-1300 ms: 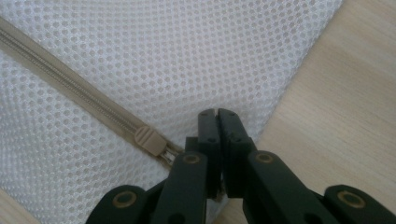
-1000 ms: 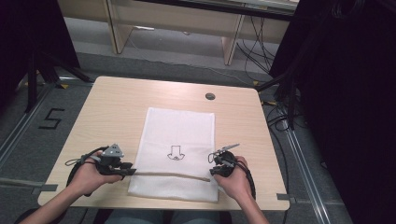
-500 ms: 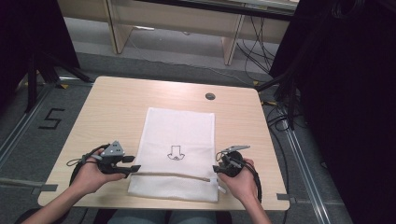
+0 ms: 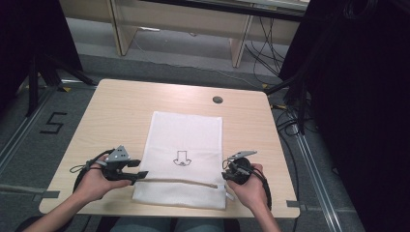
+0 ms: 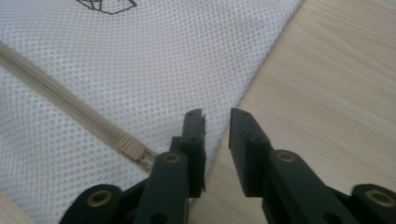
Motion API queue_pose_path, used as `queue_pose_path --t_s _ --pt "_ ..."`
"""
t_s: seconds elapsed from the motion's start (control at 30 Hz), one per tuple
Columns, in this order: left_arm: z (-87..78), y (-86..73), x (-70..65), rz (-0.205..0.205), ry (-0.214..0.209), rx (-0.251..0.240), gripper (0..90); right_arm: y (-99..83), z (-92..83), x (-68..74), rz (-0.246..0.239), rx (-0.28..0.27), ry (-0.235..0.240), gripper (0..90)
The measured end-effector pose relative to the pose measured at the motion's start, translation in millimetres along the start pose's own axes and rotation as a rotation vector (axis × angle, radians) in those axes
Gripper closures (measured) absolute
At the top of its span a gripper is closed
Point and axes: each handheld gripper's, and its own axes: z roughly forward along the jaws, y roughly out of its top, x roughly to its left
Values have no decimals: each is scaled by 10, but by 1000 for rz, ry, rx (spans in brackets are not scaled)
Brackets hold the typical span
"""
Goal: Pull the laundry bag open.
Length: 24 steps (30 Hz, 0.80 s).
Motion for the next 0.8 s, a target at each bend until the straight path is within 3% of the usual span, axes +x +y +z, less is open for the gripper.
queue_pose_path --t_s 0.07,0.1,0.17,0.2,0.23,0.27,0.33,0.43,0.47,0.53,0.6,0.67,0.7,0.73,0.77,0.8 --pt "15 8 -30 3 -5 -4 475 -9 -87 30 -3 41 14 900" --pt "13 16 -30 30 -8 -4 475 -9 -87 30 -3 41 14 900" --pt "9 26 -59 49 -10 -15 485 -16 -123 71 10 71 31 900" --pt "13 19 -77 37 -24 -17 487 -22 -120 82 5 75 49 900" --pt "7 20 -67 67 -24 -8 489 -32 -125 116 16 98 63 900" --pt "14 4 -82 61 -29 -10 492 -38 -123 149 30 130 75 900" --pt "7 1 -76 73 -32 -1 493 -39 -109 160 30 137 83 900" --pt "8 -2 -82 70 -30 -16 496 -32 -63 193 20 157 94 900" --pt "10 -4 -93 47 -32 -16 496 -32 -63 193 20 157 94 900" --pt "16 7 -83 72 -29 -17 497 -26 -41 180 38 164 101 900" --pt "34 10 -103 42 -42 -28 511 -24 9 154 97 192 93 900" --pt "32 31 -106 60 -57 -24 512 -28 51 121 88 193 102 900" --pt "32 31 -106 60 -57 -24 512 -26 62 125 110 212 104 900" --pt "48 25 -123 48 -56 -45 513 -27 92 110 95 206 109 900" --pt "47 35 -116 73 -59 -43 513 -27 92 110 95 206 109 900" --pt "52 34 -137 44 -59 -38 515 -23 98 125 118 228 103 900"
